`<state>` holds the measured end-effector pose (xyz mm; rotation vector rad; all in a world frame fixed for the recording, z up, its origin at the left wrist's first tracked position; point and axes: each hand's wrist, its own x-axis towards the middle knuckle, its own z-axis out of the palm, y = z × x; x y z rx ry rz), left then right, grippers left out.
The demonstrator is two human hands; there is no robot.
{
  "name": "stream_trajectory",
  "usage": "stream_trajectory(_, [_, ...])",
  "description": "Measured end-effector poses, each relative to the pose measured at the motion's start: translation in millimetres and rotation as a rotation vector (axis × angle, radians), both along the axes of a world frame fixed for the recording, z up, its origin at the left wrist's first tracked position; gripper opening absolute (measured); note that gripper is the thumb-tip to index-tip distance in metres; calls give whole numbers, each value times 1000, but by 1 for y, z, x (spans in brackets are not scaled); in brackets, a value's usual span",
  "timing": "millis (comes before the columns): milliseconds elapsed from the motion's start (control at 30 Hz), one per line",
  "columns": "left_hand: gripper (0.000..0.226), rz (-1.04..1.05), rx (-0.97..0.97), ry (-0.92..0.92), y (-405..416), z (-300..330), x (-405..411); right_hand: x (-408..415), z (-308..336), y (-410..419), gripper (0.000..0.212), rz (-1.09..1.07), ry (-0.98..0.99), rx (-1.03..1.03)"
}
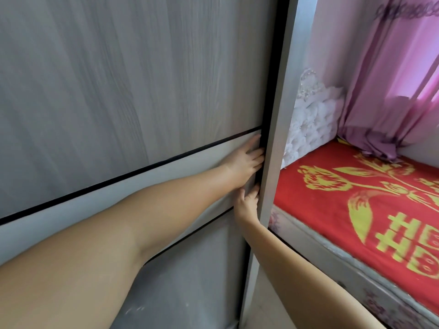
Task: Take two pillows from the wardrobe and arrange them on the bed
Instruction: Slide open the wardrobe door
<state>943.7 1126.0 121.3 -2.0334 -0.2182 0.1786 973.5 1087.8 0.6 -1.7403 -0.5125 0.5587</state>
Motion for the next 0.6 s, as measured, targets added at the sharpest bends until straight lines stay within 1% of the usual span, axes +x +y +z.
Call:
stream_trajectory(100, [50, 24, 46, 34, -2, -1, 4, -1, 3, 2, 67, -32, 17, 6])
stream_trajectory(200, [52, 14, 71, 40, -1, -3, 0, -6, 7, 2, 69, -64, 18, 0])
stream_trajectory(333, [51, -18, 144, 33, -3, -9, -15, -20, 4, -8, 70, -60, -26, 18])
stream_trajectory(433, [50, -44, 184, -3, -8, -10, -31, -36, 2, -16, 72, -25, -90, -29])
stream_trajectory(500, [47, -45, 165, -33, -12, -8, -44, -45, 1, -21, 73, -8, -136, -84])
stream_trajectory(600, [38, -34, 109, -67, -19, -5, -70, -62, 1, -26, 67, 21, -177, -138])
